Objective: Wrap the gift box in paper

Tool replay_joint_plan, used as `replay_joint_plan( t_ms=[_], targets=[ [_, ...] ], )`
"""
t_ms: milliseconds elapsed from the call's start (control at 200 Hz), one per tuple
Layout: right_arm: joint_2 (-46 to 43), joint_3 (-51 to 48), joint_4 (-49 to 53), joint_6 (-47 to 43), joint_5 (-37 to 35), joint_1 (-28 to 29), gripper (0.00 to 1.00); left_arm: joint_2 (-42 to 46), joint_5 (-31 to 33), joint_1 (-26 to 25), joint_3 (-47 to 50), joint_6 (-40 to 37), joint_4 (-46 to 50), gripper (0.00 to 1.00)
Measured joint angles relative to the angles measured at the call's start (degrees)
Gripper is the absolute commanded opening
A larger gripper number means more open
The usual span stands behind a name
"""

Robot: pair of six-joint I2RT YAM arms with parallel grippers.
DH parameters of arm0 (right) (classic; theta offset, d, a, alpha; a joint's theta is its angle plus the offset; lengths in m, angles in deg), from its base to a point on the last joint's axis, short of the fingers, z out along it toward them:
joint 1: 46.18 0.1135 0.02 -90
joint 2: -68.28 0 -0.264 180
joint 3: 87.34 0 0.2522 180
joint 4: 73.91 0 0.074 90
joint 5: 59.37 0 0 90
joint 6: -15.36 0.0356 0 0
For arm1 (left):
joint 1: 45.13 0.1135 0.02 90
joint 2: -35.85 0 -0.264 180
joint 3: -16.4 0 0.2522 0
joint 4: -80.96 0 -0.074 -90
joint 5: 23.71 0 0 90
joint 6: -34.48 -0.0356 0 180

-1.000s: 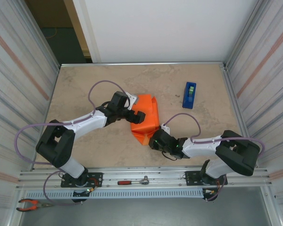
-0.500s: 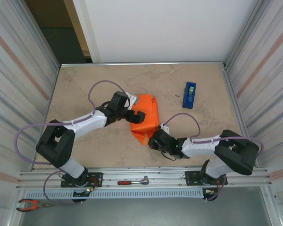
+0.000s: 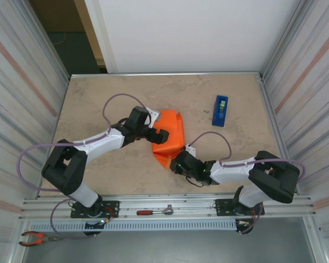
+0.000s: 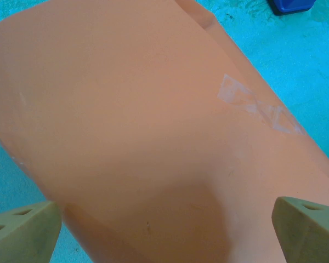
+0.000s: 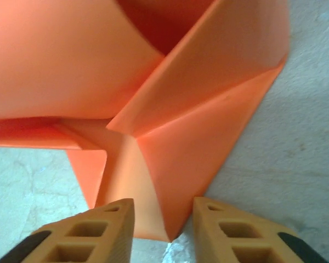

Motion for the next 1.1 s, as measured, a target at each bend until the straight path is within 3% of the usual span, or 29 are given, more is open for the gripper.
replay_joint_plan(
  t_ms=[261, 526, 701, 872, 1102],
  targets=[
    [1.4, 2.9, 5.0, 2.1, -1.2, 0.7, 0.27, 0.0, 0.0, -0.1, 0.0, 0.0, 0.0, 0.99],
    [2.2, 3.6, 7.4, 4.3, -2.9, 0.9, 0.0, 0.0, 0.0, -0.4, -0.3, 0.0, 0.7, 0.99],
    [2.0, 3.6, 7.6, 4.5, -2.8, 0.8, 0.0, 1.7, 0.0, 0.1, -1.9, 0.3, 3.1, 0.99],
    [-0.7, 3.3, 8.7, 4.5, -2.2, 0.4, 0.0, 9.0, 0.0, 1.6, -1.3, 2.6, 4.4, 0.96],
    [-6.1, 3.3, 10.9, 4.4, -1.9, -0.3, 0.0, 20.1, -2.7, 1.6, 8.8, 6.9, 4.8, 0.74]
  ],
)
